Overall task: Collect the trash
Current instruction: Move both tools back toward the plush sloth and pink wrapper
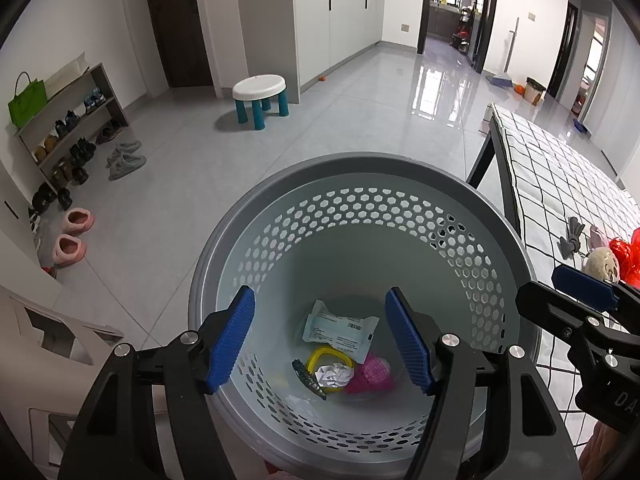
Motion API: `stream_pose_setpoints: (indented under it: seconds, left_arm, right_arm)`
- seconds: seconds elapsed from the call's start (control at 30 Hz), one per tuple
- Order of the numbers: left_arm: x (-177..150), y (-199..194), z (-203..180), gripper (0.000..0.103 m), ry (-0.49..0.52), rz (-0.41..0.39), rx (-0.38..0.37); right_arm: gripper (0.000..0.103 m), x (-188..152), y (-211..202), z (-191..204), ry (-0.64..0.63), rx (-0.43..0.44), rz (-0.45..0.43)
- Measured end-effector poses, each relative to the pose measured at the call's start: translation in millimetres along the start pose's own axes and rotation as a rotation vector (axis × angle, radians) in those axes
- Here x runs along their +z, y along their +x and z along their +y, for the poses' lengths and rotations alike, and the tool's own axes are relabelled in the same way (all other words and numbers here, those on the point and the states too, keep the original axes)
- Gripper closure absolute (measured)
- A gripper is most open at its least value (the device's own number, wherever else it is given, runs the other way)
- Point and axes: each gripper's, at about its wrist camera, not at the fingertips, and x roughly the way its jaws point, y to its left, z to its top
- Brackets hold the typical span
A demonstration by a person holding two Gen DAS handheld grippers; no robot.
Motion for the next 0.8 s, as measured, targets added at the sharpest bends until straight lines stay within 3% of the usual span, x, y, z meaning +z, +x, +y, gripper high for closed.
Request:
stream_pose_setpoints:
  seconds: [0.8]
  left_arm:
    - [-1, -3, -13, 0.029, 0.018, -0.007, -0.012]
  right_arm:
    - [0.044, -7, -19, -12, 0.038, -0.002, -0.021]
